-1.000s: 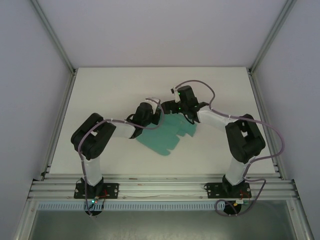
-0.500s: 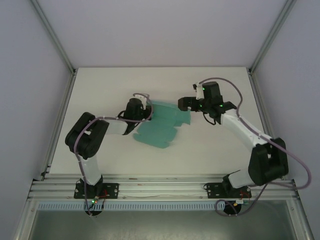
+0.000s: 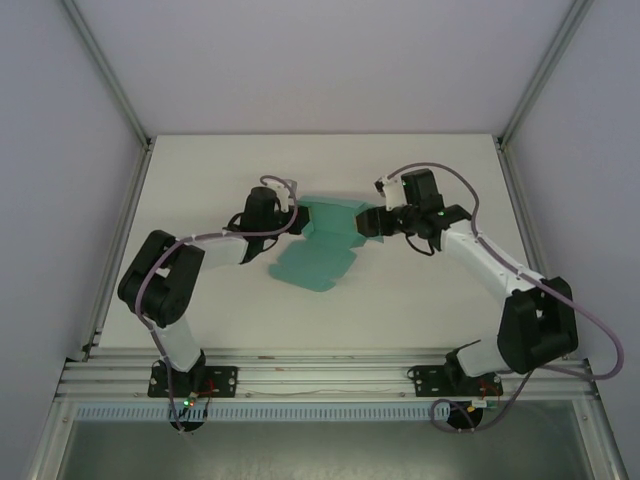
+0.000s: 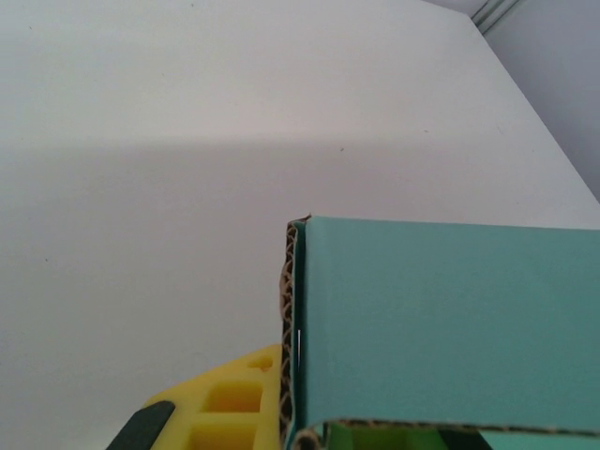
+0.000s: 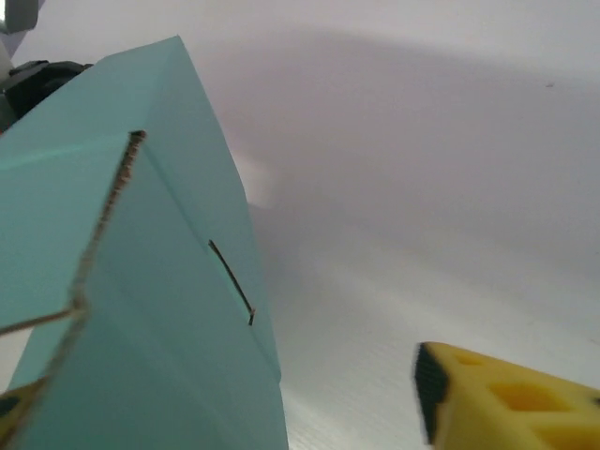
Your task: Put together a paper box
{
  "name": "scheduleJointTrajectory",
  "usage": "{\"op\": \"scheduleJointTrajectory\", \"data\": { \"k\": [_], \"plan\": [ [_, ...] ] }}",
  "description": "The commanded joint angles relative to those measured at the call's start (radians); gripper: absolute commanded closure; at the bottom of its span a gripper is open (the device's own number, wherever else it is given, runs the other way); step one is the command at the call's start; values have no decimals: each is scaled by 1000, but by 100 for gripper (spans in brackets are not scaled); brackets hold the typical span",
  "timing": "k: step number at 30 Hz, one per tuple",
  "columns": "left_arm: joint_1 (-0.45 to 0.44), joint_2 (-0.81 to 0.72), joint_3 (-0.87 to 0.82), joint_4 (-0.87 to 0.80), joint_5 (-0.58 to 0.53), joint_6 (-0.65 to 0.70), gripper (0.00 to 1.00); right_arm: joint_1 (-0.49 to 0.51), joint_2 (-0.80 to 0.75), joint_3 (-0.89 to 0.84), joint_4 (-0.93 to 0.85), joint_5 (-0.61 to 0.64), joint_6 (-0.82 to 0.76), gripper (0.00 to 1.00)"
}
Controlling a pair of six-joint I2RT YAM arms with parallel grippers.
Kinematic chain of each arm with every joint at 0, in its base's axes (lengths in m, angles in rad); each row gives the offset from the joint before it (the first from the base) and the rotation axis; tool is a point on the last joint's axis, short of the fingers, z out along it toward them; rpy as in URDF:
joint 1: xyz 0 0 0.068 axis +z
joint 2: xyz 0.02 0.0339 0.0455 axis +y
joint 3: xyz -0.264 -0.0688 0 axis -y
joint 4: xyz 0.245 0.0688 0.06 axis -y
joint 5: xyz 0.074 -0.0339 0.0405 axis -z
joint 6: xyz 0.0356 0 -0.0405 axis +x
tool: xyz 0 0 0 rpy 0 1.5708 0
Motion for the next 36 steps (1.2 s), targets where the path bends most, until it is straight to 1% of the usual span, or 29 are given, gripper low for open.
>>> {"op": "scheduleJointTrajectory", "data": {
  "k": [1,4,6,8,13,14,17,18,19,22,26,28,29,31,33,34,36],
  "plan": [
    [-4,-3,44,-37,36,-20,100,10,25,16,38,-37,-4,46],
    [-5,29,51,-44,41,-12,100,21,65,16,65,-24,3,58],
    [-8,51,52,-46,30,-3,100,29,89,16,84,-18,6,66],
    [-11,68,56,-63,8,13,100,39,106,19,102,-11,9,77],
    [-20,107,63,-110,-57,42,99,62,128,20,120,27,4,90],
    [-19,114,65,-113,-55,44,99,65,131,18,119,36,4,92],
    [-20,125,54,-96,-25,37,88,76,132,16,113,57,-5,99],
    [-20,122,52,-94,-14,37,82,79,131,15,107,65,-11,100],
    [-20,120,50,-94,-12,36,80,80,129,13,105,73,-14,100],
    [-20,108,41,-97,-9,45,77,82,125,12,103,84,-17,100],
    [-20,99,39,-115,-34,57,80,84,122,11,101,79,-23,100],
    [-21,103,52,-148,-33,64,80,85,123,15,96,98,-22,100],
    [-21,102,48,-153,-24,63,79,84,126,19,92,105,-20,100],
    [-24,92,10,-101,18,55,74,85,129,23,90,101,-20,100],
    [-24,86,-13,-68,52,54,73,85,129,26,90,98,-19,100],
    [-24,85,-14,-76,60,58,73,85,129,26,89,100,-21,100],
    [-27,80,-13,-93,33,60,78,86,128,28,89,99,-24,100]
  ]
}}
